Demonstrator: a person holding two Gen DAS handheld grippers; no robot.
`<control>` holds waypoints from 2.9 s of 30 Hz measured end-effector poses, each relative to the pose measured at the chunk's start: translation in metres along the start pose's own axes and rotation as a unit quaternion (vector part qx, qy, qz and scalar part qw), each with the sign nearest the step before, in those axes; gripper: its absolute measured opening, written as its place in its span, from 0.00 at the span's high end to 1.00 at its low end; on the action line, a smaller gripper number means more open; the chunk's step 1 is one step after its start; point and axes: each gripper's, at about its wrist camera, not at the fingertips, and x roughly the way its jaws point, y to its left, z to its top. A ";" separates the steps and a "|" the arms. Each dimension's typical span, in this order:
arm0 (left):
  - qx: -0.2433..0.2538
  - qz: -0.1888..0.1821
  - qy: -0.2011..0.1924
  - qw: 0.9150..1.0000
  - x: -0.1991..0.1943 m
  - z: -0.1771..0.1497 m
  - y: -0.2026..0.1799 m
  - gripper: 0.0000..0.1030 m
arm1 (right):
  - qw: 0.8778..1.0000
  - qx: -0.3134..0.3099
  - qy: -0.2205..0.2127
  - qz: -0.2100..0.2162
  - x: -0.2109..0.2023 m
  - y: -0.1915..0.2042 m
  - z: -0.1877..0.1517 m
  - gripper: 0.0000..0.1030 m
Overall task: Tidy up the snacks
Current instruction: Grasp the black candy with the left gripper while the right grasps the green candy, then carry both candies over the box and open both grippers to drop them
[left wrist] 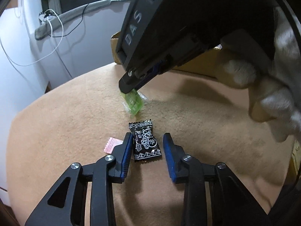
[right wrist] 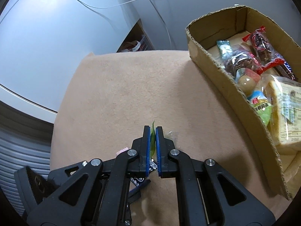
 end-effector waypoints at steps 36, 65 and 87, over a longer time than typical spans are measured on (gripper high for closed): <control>-0.073 -0.035 -0.114 0.990 -0.057 0.076 0.016 0.76 | 0.988 0.009 -0.152 -0.036 -0.154 -0.067 -0.022 0.95; -0.068 -0.058 -0.079 0.993 0.024 0.153 -0.010 0.76 | 0.980 0.075 -0.153 -0.105 -0.154 -0.171 -0.007 0.95; -0.056 -0.048 -0.080 0.994 0.018 0.157 -0.020 0.56 | 0.978 0.063 -0.159 -0.120 -0.157 -0.160 -0.013 0.43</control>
